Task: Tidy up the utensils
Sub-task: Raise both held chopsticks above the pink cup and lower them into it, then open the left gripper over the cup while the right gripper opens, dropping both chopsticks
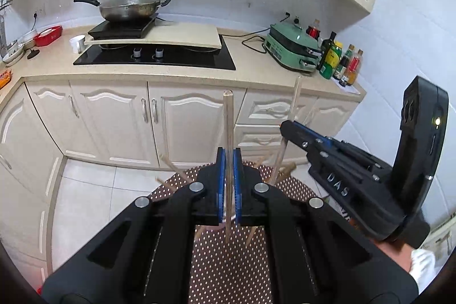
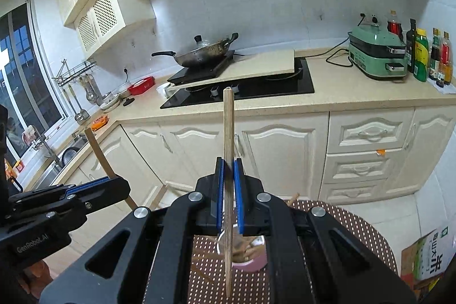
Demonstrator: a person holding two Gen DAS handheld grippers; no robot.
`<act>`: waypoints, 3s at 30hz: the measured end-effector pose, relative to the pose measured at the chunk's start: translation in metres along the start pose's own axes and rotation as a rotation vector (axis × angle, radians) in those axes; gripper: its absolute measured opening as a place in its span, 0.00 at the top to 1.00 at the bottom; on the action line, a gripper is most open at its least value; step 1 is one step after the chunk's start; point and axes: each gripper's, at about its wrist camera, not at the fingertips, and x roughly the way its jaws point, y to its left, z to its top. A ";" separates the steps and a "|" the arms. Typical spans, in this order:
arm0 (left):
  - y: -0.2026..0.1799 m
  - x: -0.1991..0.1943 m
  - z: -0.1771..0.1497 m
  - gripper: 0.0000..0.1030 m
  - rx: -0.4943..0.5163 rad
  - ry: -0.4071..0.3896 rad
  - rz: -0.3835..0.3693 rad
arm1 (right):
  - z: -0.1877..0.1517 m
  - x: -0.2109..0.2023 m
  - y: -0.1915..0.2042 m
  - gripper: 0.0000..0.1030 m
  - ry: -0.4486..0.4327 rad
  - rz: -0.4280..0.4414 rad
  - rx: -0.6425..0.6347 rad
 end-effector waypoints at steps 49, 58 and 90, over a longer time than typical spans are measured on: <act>0.017 0.079 -0.052 0.94 -0.033 0.133 0.025 | -0.051 0.037 -0.015 0.94 0.046 0.000 -0.059; 0.013 0.079 -0.066 0.94 -0.014 0.161 0.033 | -0.078 0.027 -0.018 0.94 0.091 -0.016 -0.036; 0.004 0.045 -0.081 0.46 0.010 0.132 0.078 | -0.103 -0.003 -0.009 0.91 0.133 -0.008 0.042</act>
